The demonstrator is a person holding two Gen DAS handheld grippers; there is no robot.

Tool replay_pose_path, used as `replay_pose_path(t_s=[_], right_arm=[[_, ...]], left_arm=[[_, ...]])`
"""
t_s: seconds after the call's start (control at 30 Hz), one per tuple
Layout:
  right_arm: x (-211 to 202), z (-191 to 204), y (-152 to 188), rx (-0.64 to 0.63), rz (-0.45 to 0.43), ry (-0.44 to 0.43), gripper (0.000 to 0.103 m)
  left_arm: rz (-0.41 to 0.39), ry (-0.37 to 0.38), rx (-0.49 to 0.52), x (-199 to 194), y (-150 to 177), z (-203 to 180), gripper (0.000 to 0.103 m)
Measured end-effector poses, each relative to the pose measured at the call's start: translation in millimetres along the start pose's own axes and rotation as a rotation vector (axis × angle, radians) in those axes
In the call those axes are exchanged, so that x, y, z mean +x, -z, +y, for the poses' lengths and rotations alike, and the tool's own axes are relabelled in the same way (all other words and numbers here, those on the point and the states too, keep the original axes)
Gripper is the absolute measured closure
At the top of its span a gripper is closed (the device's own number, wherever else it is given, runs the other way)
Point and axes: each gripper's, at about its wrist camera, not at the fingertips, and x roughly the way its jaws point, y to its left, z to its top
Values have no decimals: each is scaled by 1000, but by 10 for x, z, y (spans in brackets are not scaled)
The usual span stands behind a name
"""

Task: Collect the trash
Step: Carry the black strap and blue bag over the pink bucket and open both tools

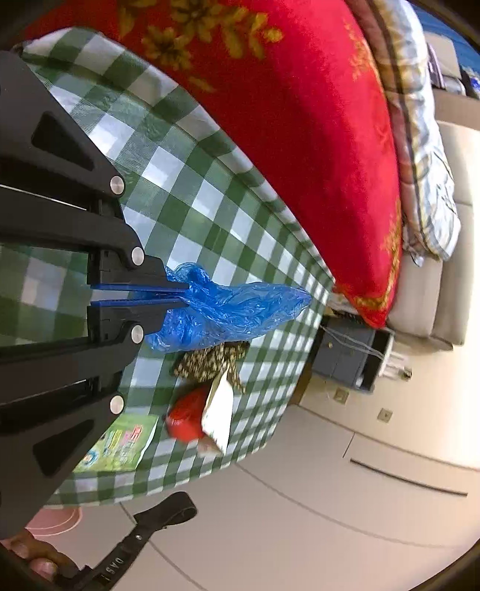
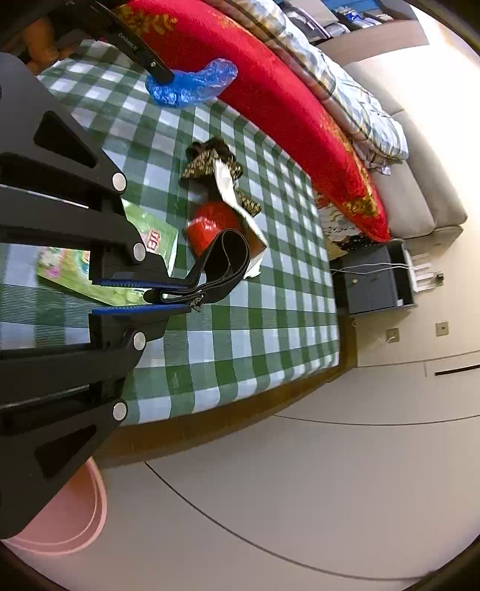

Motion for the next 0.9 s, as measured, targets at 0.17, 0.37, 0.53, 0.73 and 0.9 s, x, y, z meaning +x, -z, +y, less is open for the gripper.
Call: replay_pose_path(t_s=[0.17, 0.37, 0.53, 0.73, 0.9], right_arm=[[-410, -37, 67, -10, -33, 3, 95], [-858, -157, 167, 22, -75, -3, 95], [-1175, -162, 228, 30, -112, -10, 95], [-1478, -147, 342, 25, -139, -12, 95], [-1628, -178, 442, 25, -144, -7, 95]], left_arm=[[-19, 48, 54, -235, 51, -129, 100], [-40, 111, 126, -517, 177, -328, 100], [-48, 148, 181, -725, 312, -439, 100], [-56, 175, 214, -900, 396, -467, 100], [-53, 200, 223, -999, 465, -513, 100]])
